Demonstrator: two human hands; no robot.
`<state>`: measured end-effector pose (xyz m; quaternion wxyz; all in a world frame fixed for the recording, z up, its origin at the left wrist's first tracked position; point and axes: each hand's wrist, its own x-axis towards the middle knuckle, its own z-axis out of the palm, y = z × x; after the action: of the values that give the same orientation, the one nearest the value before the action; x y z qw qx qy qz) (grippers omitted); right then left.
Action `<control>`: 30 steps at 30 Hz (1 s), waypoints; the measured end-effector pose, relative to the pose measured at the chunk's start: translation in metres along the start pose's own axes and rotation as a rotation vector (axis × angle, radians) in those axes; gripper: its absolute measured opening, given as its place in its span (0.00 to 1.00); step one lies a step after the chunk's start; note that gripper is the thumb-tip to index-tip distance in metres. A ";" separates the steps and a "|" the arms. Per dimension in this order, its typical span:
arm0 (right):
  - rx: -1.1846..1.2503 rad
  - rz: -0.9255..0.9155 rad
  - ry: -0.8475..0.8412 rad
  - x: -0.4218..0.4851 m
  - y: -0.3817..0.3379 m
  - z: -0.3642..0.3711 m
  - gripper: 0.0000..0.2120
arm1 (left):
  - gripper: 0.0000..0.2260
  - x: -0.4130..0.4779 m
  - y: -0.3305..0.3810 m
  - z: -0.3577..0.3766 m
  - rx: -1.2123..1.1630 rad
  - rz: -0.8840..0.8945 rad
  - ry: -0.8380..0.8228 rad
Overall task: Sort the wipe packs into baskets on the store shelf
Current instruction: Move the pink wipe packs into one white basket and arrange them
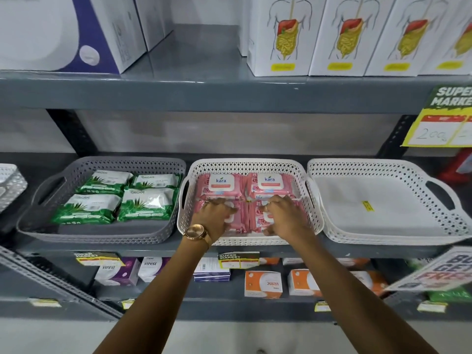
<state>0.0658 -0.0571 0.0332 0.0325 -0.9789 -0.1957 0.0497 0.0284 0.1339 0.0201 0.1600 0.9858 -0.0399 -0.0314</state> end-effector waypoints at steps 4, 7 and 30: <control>0.169 -0.044 -0.024 0.005 0.010 0.001 0.28 | 0.26 -0.001 -0.004 -0.002 0.049 -0.009 -0.057; 0.234 -0.040 0.204 0.026 0.014 -0.001 0.27 | 0.29 0.015 -0.006 -0.005 0.182 -0.004 0.005; 0.008 -0.069 0.028 0.084 0.030 0.043 0.28 | 0.27 0.086 -0.029 0.038 0.170 -0.120 0.046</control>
<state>0.1491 -0.0501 -0.0193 0.0409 -0.9720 -0.2286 0.0356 0.1128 0.1415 -0.0297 0.0743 0.9969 0.0201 -0.0149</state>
